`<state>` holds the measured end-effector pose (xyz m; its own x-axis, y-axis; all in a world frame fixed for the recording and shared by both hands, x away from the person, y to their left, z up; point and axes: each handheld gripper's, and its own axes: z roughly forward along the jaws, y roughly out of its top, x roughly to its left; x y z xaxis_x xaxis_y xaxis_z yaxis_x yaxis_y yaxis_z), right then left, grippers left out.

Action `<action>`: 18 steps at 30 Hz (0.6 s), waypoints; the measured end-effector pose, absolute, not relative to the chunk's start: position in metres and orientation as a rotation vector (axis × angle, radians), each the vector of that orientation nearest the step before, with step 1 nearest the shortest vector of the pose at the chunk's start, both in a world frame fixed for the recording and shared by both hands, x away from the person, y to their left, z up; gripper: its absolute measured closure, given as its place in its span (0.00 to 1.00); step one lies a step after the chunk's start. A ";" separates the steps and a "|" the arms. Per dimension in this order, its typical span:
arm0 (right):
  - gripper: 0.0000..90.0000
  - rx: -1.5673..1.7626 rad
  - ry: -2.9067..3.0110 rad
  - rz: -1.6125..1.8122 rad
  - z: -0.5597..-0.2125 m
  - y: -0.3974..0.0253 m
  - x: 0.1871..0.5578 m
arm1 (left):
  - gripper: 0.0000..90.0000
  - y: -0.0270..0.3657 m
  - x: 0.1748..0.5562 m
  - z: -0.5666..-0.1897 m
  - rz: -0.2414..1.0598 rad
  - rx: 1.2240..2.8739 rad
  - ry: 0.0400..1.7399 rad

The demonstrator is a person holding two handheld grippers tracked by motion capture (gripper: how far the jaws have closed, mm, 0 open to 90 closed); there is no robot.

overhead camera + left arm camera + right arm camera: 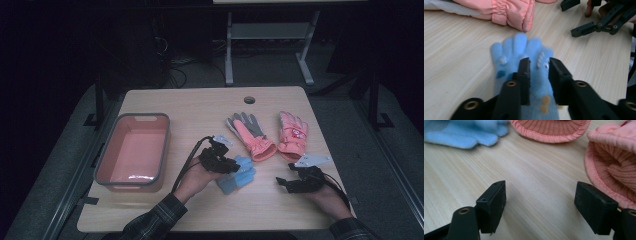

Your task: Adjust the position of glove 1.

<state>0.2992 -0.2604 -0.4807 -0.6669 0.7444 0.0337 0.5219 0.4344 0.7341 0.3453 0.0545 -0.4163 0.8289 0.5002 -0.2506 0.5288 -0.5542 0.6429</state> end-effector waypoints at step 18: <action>0.27 1.085 2.393 1.076 -0.481 -0.260 0.300 | 0.56 0.096 0.348 -0.440 0.036 2.365 0.701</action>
